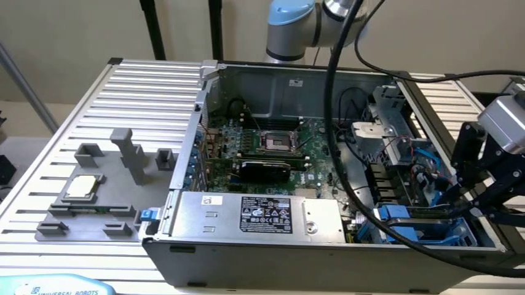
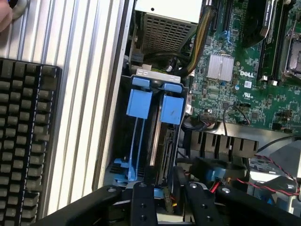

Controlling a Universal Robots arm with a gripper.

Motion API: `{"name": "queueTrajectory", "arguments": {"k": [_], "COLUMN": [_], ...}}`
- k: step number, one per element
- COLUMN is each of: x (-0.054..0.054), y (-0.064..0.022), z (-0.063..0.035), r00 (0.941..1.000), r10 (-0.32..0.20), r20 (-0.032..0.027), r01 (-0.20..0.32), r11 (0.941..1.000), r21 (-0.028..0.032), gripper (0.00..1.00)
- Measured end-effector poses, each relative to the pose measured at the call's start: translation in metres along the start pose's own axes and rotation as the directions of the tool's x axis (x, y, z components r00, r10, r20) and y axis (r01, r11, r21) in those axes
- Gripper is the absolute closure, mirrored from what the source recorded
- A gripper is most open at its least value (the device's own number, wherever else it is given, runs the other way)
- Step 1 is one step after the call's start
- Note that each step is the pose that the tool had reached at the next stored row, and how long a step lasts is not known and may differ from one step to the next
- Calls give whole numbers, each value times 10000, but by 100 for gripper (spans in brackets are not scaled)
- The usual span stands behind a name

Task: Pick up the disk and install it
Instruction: 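Insert the first disk wire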

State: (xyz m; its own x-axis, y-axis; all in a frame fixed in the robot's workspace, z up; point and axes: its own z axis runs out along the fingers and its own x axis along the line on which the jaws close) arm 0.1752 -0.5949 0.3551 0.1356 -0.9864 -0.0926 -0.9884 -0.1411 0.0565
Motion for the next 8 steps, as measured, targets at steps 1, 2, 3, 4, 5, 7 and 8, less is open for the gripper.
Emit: {"name": "queueTrajectory", "arguments": {"k": [1,2,3,4,5,7,8], "x": [9,16,22,27,32,38,42], "y": [-13,-20,-20,-20,-20,-20,-20], "z": [1,3,7,10,13,20,24], "r00": [10000,10000,9999,9997,9995,9984,9977], "r10": [-4,-10,-17,-34,-56,-120,-159], "r20": [35,79,140,222,323,551,653], "r01": [4,10,17,33,55,116,154], "r11": [10000,10000,10000,10000,10000,9999,9998], "r21": [5,10,19,30,43,75,88], "gripper": [69,69,69,69,69,69,69]}}
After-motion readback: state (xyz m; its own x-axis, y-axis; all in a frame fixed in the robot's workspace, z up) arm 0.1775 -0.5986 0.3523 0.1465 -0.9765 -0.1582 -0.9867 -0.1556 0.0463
